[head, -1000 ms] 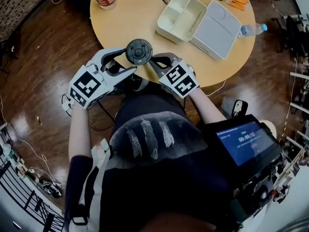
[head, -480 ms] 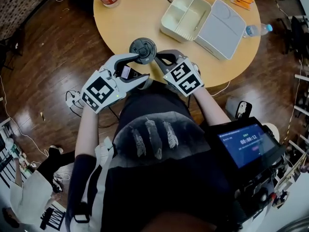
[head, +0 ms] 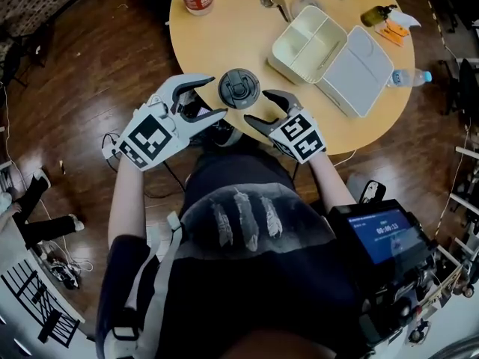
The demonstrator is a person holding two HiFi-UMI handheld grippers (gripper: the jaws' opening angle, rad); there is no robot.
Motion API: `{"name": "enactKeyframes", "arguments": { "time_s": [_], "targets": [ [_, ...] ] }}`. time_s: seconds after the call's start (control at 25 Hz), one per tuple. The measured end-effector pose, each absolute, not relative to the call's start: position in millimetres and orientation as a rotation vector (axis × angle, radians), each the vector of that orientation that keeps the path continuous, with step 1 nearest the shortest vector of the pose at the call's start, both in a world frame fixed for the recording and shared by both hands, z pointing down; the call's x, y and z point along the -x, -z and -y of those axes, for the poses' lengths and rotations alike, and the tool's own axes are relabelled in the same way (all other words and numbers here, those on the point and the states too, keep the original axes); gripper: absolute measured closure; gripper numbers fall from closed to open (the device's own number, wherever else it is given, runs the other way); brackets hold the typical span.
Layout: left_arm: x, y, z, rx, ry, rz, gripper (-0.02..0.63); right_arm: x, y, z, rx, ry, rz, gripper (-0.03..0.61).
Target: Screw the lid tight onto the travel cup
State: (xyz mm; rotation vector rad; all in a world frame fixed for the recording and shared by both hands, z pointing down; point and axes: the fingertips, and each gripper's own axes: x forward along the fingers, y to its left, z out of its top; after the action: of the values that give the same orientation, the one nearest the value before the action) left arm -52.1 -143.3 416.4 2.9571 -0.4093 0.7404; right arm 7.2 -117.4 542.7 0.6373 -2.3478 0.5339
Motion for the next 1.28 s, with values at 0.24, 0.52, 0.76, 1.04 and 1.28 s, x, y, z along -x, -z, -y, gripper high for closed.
{"name": "enactKeyframes", "arguments": {
  "time_s": [0.24, 0.52, 0.76, 1.04, 1.28],
  "targets": [
    [29, -431, 149, -3.025, -1.091, 0.001, 0.345, 17, -546, 133, -0.604, -0.469, 2.381, 0.161],
    [5, -437, 154, -2.98, -1.067, -0.148, 0.342, 38, -540, 148, -0.647, -0.427, 2.415, 0.175],
    [8, -440, 159, -2.886, -0.849, -0.037, 0.345, 35, -540, 149, -0.66, -0.429, 2.411, 0.179],
    [23, -438, 156, -2.873, -0.72, 0.295, 0.347, 33, -542, 148, -0.645, -0.436, 2.4, 0.179],
    [33, -449, 143, -2.979, -0.925, 0.254, 0.345, 32, -542, 149, -0.631, -0.428, 2.4, 0.179]
  ]
}}
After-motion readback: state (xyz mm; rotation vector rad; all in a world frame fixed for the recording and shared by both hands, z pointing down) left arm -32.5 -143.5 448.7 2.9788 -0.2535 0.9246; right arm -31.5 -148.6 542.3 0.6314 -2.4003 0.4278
